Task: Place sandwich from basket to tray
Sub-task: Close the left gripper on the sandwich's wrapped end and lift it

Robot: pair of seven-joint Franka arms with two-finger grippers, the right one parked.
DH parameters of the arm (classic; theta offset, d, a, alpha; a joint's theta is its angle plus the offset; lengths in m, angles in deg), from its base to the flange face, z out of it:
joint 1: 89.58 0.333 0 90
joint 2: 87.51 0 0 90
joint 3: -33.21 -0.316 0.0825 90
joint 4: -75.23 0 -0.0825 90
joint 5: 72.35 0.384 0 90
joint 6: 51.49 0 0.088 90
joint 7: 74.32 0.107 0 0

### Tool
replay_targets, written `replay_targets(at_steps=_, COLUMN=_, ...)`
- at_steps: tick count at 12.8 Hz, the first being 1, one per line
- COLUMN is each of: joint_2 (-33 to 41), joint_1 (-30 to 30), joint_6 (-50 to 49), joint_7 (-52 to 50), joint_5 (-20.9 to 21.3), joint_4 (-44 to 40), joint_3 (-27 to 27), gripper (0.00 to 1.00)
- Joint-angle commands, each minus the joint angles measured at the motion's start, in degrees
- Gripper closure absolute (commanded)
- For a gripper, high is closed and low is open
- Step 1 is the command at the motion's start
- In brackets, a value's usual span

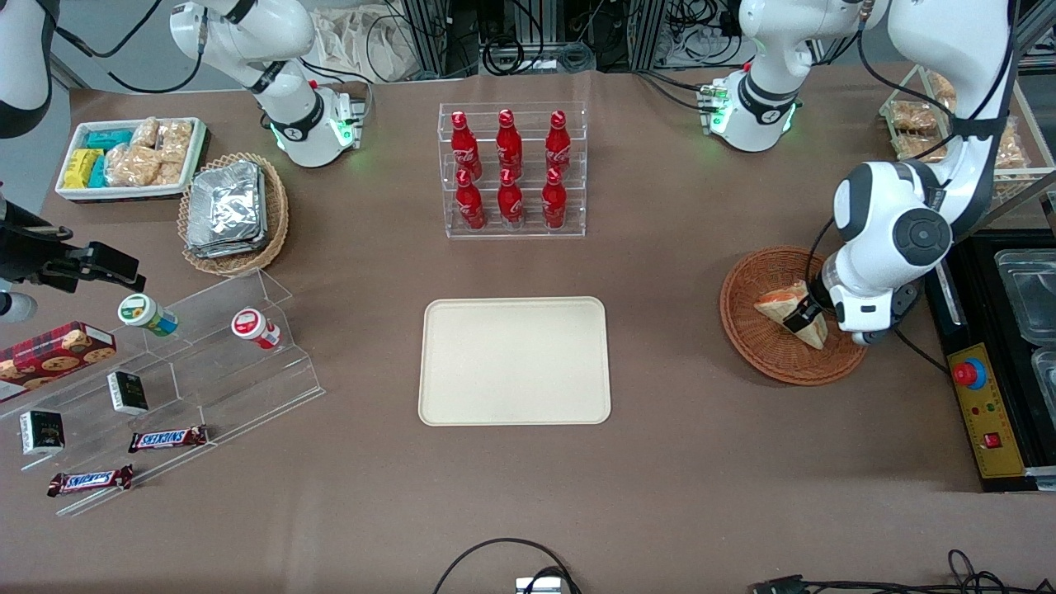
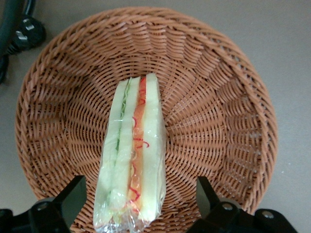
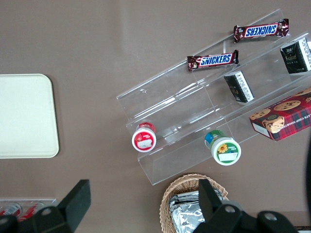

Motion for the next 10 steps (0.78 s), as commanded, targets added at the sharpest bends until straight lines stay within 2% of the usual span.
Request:
replay_targets(at_steps=1, joint_2=-2.13, joint_1=0.35, joint_6=3.37, joint_7=-1.41, joint_5=0.28, joint_4=1.06, joint_3=0.03, gripper=0.0)
replay_targets(at_steps=3, joint_2=-3.2, joint_1=0.35, joint_6=4.08, joint_7=-1.5, joint_5=-0.08, joint_4=0.89, joint_3=0.02, gripper=0.0)
replay_targets(at_steps=4, joint_2=-3.29, joint_1=0.35, joint_6=4.08, joint_7=-1.76, joint_5=-0.25, joint_4=0.71, joint_3=0.02, gripper=0.19)
replay_targets(at_steps=6, joint_2=-3.29, joint_1=0.35, joint_6=4.17, joint_7=-3.08, joint_5=-0.25, joint_4=0.62, joint_3=0.02, gripper=0.86)
replay_targets(at_steps=7, joint_2=-3.03, joint_1=0.26, joint_6=4.08, joint_7=-3.08, joint_5=-0.25, joint_4=0.62, joint_3=0.02, gripper=1.0)
replay_targets(at_steps=10, joint_2=-1.45, joint_1=0.26, joint_6=2.24, joint_7=-2.56, joint_5=-0.08, joint_4=-0.08, joint_3=0.02, gripper=1.0)
